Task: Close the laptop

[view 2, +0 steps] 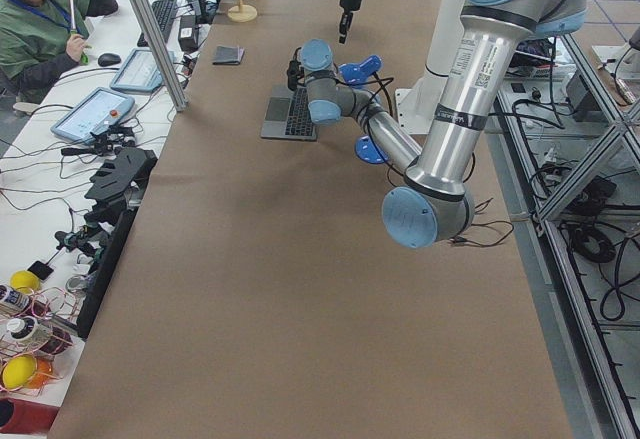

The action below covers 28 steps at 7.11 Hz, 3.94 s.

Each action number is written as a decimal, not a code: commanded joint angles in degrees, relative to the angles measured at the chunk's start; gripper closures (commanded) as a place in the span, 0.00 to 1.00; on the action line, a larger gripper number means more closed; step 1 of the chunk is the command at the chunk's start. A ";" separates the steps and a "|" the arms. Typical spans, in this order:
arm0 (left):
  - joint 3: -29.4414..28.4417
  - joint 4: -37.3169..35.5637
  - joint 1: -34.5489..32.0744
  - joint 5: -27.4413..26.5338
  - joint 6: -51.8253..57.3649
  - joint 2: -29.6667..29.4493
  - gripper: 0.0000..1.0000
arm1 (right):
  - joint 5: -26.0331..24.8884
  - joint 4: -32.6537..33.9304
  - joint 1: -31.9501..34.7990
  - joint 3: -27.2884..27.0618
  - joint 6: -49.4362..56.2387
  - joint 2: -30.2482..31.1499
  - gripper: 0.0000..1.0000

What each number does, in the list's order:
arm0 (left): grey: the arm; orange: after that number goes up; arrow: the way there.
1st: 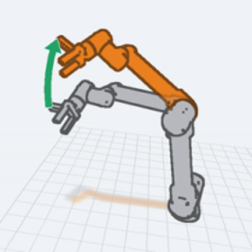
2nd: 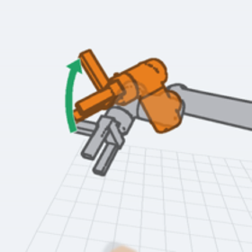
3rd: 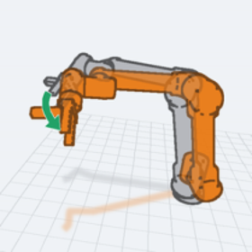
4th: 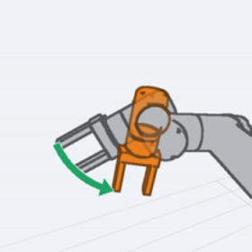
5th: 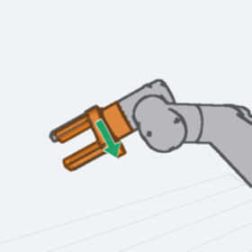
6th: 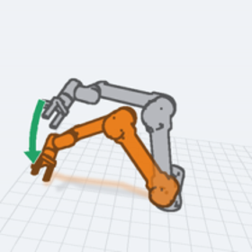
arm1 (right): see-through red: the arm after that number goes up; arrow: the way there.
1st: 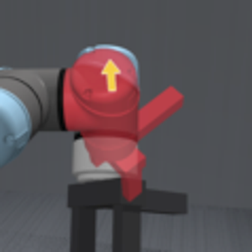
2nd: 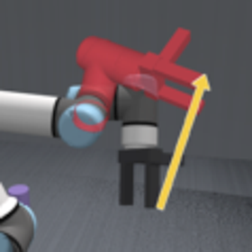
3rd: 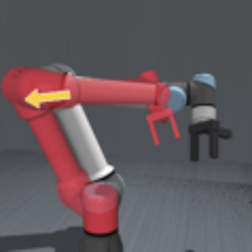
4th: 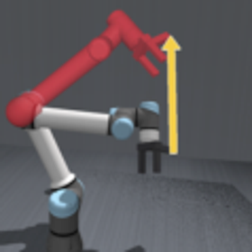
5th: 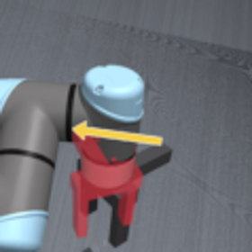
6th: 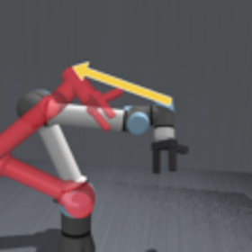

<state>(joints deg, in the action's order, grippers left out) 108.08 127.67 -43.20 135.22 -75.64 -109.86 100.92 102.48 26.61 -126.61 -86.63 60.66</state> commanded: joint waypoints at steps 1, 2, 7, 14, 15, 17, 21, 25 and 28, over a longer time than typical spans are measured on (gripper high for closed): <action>-1.73 -0.05 0.74 -1.19 -0.12 -1.67 1.00 | -0.73 -4.45 0.72 4.24 -0.03 -0.72 1.00; -2.26 -0.05 0.74 -2.76 -0.03 -1.76 1.00 | -0.73 -6.92 1.68 6.62 0.06 -0.72 1.00; -5.42 -0.05 2.06 -3.12 0.32 -4.30 1.00 | -0.64 -7.29 3.36 11.74 0.85 -4.06 1.00; -11.04 -0.14 0.22 -6.81 3.29 -7.90 1.00 | -0.47 -10.34 6.97 20.15 1.73 -7.40 1.00; -12.45 -0.05 -0.39 -6.81 4.18 -8.17 1.00 | -0.47 -13.50 7.32 22.35 1.64 -7.40 1.00; -16.04 -0.14 -1.01 -8.21 4.19 -11.41 1.00 | -0.47 -14.15 8.11 24.39 1.82 -7.75 1.00; -22.38 -0.14 -1.10 -12.52 6.30 -15.20 1.00 | -0.47 -14.32 8.55 31.05 1.91 -10.81 1.00; -30.46 -0.05 -0.84 -16.39 8.21 -19.59 1.00 | -0.55 -19.85 8.64 39.05 1.91 -12.23 1.00; -34.16 0.04 1.26 -21.03 10.07 -20.04 1.00 | -0.73 -22.83 8.64 45.38 1.99 -14.08 1.00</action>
<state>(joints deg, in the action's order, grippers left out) 75.17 127.69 -43.00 116.03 -66.29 -129.70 100.27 81.43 35.24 -83.76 -84.70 46.93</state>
